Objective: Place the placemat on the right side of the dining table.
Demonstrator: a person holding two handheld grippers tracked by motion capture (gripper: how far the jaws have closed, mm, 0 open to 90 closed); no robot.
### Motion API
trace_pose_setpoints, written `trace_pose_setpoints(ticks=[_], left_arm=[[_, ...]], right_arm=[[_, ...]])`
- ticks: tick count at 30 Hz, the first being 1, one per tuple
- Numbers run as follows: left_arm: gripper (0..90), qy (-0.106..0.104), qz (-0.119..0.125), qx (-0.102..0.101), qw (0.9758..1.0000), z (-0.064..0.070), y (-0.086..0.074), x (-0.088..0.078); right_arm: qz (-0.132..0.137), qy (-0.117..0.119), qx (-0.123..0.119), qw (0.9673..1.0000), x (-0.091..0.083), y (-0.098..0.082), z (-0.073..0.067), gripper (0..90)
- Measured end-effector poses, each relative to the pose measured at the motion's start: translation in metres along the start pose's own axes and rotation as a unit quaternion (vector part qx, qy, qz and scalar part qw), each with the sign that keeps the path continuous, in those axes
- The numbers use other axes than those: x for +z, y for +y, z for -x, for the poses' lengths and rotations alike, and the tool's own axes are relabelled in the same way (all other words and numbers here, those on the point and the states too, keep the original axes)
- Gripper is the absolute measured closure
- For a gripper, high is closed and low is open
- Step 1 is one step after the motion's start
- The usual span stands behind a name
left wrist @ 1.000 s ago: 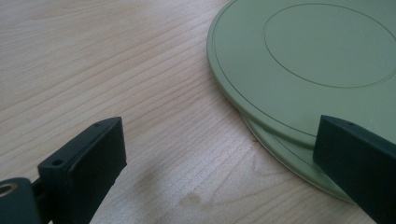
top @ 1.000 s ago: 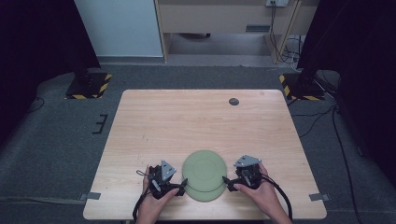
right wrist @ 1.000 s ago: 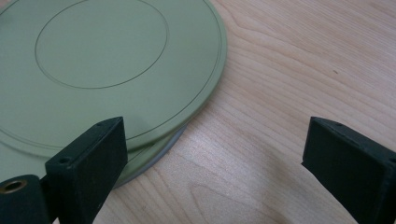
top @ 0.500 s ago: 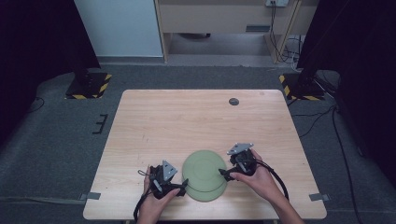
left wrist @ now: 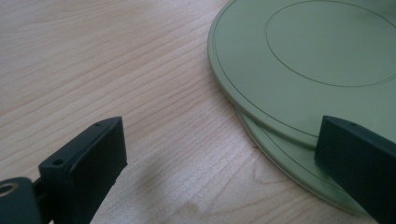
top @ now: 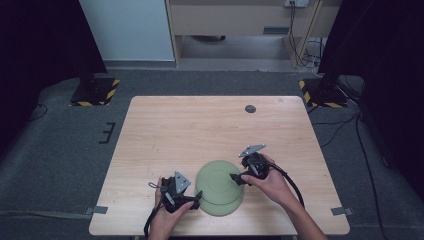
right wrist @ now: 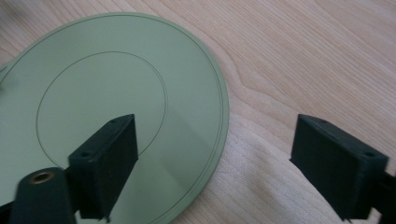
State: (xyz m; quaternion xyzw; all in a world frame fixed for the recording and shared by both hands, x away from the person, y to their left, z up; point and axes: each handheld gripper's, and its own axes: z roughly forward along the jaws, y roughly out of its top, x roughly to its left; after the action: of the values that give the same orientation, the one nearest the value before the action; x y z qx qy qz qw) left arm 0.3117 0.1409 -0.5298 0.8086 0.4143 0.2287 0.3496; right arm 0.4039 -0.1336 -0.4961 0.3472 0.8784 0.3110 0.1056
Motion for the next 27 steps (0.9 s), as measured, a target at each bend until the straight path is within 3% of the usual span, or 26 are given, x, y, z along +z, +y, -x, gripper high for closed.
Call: trace_pose_setpoints(ticks=[5, 8, 17, 27], left_arm=[[2.1, -0.014, -0.001, 0.011, 0.9998, 0.007, -0.001, -0.002], [1.3, -0.011, 0.001, 0.011, 0.9999, 0.008, 0.000, -0.001], [0.2, -0.008, 0.004, 0.002, 1.0000, 0.008, 0.001, 0.003], [0.6, -0.008, 0.006, 0.003, 0.9999, 0.008, 0.002, 0.005]], right_arm=[[0.001, 0.009, 0.004, 0.9999, 0.003, 0.001, 0.002, 24.2], [0.000, 0.019, 0.012, 0.9998, 0.007, 0.001, 0.005, 25.9], [-0.008, 0.029, 0.023, 0.9993, 0.016, 0.003, 0.007, 24.2], [-0.014, 0.030, 0.012, 0.9994, 0.019, 0.013, 0.004, 22.5]])
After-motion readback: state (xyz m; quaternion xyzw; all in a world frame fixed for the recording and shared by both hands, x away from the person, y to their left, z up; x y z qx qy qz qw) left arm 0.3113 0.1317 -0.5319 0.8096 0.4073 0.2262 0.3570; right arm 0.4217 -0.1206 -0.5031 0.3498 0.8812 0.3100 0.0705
